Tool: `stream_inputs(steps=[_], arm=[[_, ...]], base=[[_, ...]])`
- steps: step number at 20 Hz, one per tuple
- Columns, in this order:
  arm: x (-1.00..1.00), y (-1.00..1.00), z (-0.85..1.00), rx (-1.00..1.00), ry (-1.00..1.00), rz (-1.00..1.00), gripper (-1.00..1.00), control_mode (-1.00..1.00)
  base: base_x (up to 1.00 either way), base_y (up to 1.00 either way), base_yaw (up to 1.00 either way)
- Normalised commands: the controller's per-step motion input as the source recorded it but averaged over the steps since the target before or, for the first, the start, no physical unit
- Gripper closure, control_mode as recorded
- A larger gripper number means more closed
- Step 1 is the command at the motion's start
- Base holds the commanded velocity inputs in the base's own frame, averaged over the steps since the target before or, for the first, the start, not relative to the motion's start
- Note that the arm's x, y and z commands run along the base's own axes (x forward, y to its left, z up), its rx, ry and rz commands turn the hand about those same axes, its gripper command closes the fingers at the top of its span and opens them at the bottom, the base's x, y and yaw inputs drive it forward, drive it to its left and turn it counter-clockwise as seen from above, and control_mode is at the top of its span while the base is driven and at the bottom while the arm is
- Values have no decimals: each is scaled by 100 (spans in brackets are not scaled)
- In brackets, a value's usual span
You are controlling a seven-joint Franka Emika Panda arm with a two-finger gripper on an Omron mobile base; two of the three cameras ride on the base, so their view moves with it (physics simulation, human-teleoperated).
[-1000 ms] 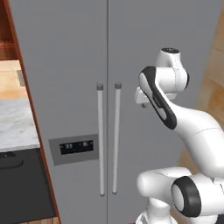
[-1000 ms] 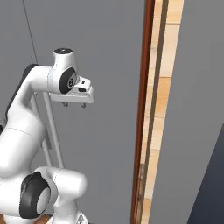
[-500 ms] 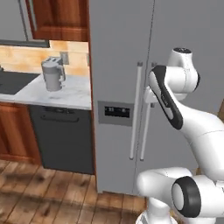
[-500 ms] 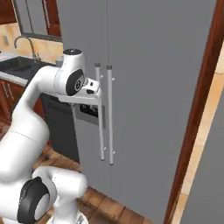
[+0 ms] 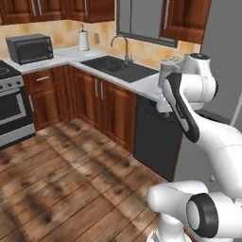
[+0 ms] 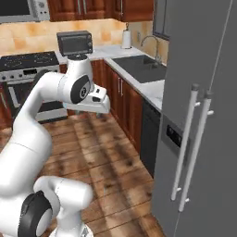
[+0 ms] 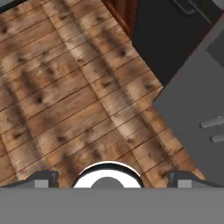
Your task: Navigate to the stove.
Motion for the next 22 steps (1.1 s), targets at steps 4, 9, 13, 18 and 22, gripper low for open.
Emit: stream_inputs(steps=[4, 9, 13, 18, 22], arm=[[0, 0, 0, 0, 0, 0, -100, 100], [0, 0, 0, 0, 0, 0, -100, 100], [0, 0, 0, 0, 0, 0, -100, 100], [0, 0, 0, 0, 0, 0, -100, 100], [0, 0, 0, 0, 0, 0, -100, 100]], base=[[0, 5, 93], [9, 0, 86], [90, -7, 46], [100, -10, 2], [100, -8, 0]])
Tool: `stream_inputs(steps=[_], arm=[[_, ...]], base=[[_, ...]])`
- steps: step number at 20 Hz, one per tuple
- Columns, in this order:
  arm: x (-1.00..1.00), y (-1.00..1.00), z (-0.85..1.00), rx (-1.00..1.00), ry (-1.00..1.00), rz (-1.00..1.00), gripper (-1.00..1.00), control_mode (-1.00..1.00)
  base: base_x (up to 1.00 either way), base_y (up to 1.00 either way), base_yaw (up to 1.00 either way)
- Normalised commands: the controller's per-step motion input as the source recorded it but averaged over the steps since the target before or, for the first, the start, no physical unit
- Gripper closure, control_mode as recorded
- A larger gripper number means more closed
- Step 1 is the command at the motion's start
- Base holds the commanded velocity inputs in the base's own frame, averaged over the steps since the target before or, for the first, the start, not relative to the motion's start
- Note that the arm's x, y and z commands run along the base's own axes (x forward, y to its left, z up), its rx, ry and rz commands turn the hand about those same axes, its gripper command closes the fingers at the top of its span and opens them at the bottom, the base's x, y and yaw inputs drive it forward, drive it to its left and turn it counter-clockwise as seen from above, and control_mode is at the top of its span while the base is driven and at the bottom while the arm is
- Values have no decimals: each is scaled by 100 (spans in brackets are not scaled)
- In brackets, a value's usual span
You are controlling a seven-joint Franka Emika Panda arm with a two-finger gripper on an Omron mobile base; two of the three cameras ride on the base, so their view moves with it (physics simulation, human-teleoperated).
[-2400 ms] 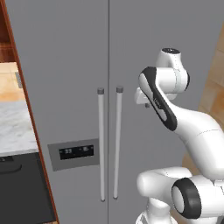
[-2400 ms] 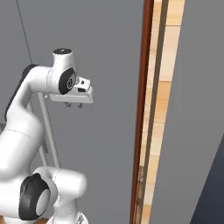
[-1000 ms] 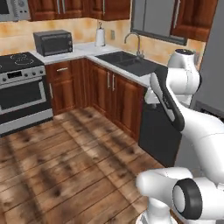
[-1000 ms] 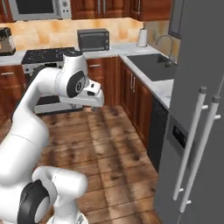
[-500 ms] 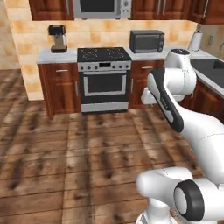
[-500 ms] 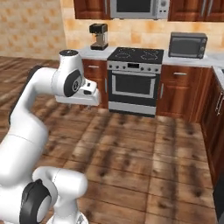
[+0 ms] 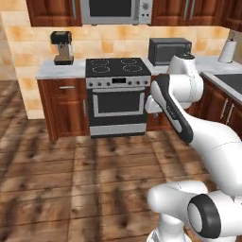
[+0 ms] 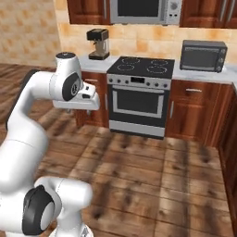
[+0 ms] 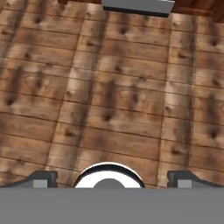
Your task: Navigate to the stove.
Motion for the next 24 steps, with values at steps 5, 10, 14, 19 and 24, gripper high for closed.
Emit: stream_inputs(steps=[5, 10, 14, 19, 24], arm=[[0, 0, 0, 0, 0, 0, -100, 100], [0, 0, 0, 0, 0, 0, -100, 100], [0, 0, 0, 0, 0, 0, -100, 100], [0, 0, 0, 0, 0, 0, -100, 100], [0, 0, 0, 0, 0, 0, -100, 100]], base=[[100, -18, 0], [100, -17, -6], [100, -9, -11], [100, -7, -8], [100, -13, -1]])
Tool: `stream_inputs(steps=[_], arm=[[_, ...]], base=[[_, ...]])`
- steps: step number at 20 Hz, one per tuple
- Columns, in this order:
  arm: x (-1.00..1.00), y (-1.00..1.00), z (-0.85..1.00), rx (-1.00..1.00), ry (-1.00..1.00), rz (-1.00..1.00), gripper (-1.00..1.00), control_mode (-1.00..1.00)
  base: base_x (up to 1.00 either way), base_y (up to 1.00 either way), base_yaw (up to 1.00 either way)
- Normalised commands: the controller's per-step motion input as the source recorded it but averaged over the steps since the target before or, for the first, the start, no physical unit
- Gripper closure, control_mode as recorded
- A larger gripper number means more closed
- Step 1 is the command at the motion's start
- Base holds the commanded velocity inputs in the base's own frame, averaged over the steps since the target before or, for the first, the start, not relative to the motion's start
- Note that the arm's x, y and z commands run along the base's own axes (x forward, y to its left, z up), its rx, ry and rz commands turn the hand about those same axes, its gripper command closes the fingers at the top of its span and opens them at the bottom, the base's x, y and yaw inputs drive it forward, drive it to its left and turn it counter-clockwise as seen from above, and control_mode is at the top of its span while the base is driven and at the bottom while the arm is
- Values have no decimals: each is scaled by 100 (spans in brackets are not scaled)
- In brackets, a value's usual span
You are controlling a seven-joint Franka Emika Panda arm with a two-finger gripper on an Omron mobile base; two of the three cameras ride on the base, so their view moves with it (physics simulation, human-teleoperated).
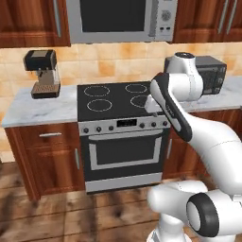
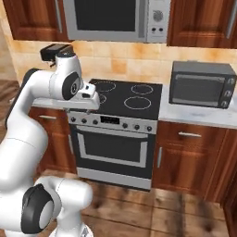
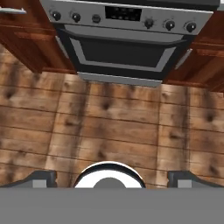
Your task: Navigate to the stove.
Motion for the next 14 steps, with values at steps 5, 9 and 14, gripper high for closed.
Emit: stream_inputs(steps=[5, 9, 14], arm=[[0, 0, 0, 0, 0, 0, -100, 100], [0, 0, 0, 0, 0, 0, -100, 100], [0, 0, 0, 0, 0, 0, -100, 100]], base=[[100, -20, 0], [99, -1, 0], [77, 0, 0]])
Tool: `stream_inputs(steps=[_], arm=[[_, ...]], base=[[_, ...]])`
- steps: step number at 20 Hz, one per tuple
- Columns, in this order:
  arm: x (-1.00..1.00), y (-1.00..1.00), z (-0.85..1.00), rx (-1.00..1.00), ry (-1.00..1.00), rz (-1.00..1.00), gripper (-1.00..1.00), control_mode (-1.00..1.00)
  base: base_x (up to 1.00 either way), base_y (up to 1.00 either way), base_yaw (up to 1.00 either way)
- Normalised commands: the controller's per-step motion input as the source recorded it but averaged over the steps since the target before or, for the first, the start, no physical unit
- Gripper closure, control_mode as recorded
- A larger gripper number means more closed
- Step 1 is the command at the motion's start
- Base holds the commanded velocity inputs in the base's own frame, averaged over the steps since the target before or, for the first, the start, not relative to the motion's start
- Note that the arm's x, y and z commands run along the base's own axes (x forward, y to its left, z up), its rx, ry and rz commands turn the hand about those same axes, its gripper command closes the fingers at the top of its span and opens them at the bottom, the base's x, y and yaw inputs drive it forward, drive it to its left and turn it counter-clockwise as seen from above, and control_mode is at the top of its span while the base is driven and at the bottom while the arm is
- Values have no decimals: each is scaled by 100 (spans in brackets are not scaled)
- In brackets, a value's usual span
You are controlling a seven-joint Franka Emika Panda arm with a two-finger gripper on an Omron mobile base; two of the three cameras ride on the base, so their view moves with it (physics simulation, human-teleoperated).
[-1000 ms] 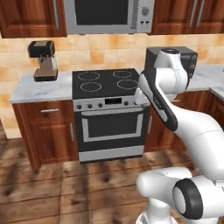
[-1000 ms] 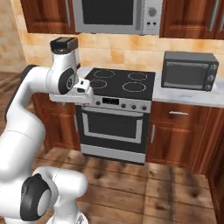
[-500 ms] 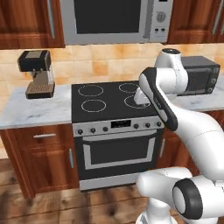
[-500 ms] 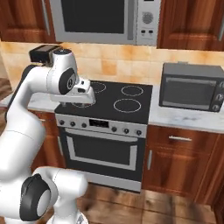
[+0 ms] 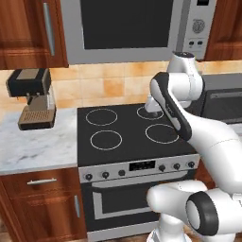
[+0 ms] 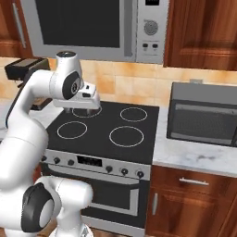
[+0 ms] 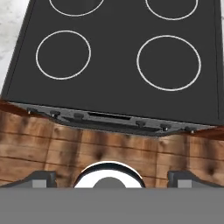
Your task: Navigate to the stove.
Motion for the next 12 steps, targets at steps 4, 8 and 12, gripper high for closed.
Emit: stream_inputs(steps=[4, 8, 12], arm=[[0, 0, 0, 0, 0, 0, -100, 100], [0, 0, 0, 0, 0, 0, -100, 100], [0, 0, 0, 0, 0, 0, -100, 100]], base=[[60, 0, 0], [46, 0, 0], [43, 0, 0]])
